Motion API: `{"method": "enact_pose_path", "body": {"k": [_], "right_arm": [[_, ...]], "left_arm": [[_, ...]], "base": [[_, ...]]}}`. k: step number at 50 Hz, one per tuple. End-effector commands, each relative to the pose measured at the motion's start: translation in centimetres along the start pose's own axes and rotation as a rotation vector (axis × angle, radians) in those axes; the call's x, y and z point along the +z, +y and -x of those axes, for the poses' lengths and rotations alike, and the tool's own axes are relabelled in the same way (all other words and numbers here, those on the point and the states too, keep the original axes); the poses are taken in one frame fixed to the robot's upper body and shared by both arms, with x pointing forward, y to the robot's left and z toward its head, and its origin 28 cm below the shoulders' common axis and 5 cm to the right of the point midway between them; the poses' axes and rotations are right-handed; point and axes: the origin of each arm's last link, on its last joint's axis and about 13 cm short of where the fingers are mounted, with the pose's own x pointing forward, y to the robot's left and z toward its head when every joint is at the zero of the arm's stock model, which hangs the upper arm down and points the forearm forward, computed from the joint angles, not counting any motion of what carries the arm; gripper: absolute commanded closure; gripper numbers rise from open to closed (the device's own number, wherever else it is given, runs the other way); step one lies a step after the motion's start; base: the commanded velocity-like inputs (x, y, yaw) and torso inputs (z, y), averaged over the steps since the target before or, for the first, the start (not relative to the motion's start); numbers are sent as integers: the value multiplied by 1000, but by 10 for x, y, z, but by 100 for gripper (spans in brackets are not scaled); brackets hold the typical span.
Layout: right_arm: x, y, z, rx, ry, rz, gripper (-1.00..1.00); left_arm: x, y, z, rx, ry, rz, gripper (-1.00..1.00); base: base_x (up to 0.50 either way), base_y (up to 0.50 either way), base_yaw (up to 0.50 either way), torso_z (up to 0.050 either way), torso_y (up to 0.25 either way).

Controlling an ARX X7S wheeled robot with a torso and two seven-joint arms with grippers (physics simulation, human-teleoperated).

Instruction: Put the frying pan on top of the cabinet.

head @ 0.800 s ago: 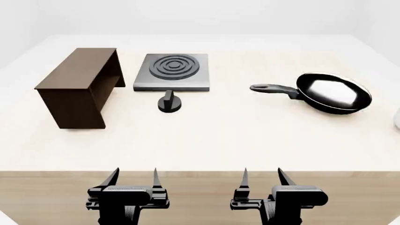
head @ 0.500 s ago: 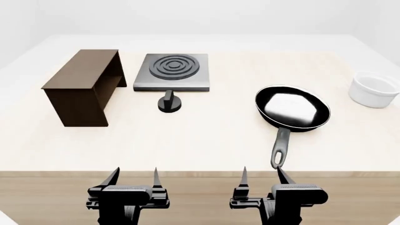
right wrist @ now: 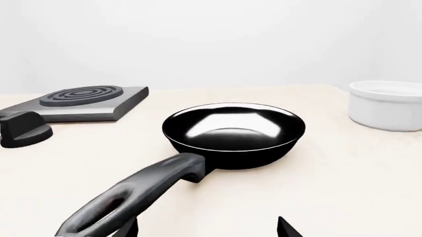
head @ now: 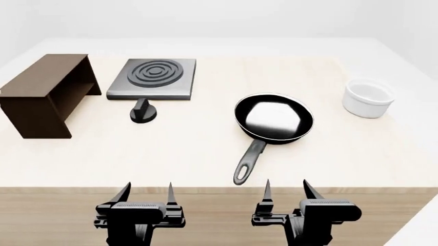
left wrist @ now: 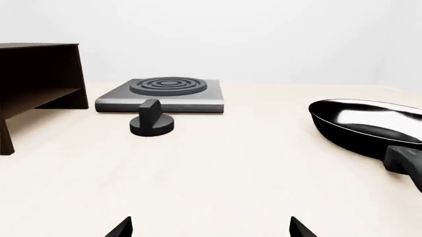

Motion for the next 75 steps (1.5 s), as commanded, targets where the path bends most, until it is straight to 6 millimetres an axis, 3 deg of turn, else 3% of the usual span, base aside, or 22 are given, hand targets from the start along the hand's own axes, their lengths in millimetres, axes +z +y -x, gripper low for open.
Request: {"method": "enact_pose_path", "body": {"k": [1, 11, 14, 16, 17, 20, 22, 27, 32, 57, 63, 67, 70, 75], "right_arm": [[1, -1, 1, -12, -10, 0, -100], [8, -2, 0, -19, -7, 7, -100], [30, -4, -3, -32, 7, -16, -100], [59, -7, -7, -27, 22, -47, -100], [88, -8, -6, -14, -56, -38, -100], [117, -9, -9, -93, -116, 24, -100], [122, -9, -6, -96, -144, 70, -100], [106, -4, -4, -54, -130, 94, -100], [102, -6, -5, -43, -111, 65, -100], [99, -8, -6, -57, -134, 41, -100], [100, -15, -7, -163, -142, 80, -100], [108, -33, -3, -459, -195, 202, -100], [112, -41, 4, -575, -206, 217, -100], [119, -53, 14, -635, -227, 184, -100]], "left_arm": [[0, 0, 0, -1, 1, 4, -100], [8, 0, 0, -11, 44, 10, -100], [36, 1, -1, 4, 26, -32, -100], [68, 3, -5, 19, 0, -30, -100], [97, 6, -9, 36, -56, -84, -100], [126, 11, -14, 75, -78, -88, -100], [132, 12, -15, 71, -74, -82, -100], [120, 11, -16, 66, -55, -98, -100], [114, 10, -16, 64, -38, -102, -100], [108, 12, -17, 63, -35, -100, -100], [107, 12, -17, 59, -35, -103, -100], [109, 12, -14, 49, -39, -99, -100], [110, 11, -14, 40, -40, -94, -100], [111, 12, -14, 44, -37, -97, -100]], "base": [[0, -430, 0, 0, 0], [0, -90, 0, 0, 0], [0, 0, 0, 0, 0], [0, 0, 0, 0, 0], [0, 0, 0, 0, 0], [0, 0, 0, 0, 0], [295, 0, 0, 0, 0], [500, 0, 0, 0, 0], [500, 0, 0, 0, 0], [500, 0, 0, 0, 0], [83, 0, 0, 0, 3], [0, 0, 0, 0, 0], [0, 0, 0, 0, 0], [0, 0, 0, 0, 0]]}}
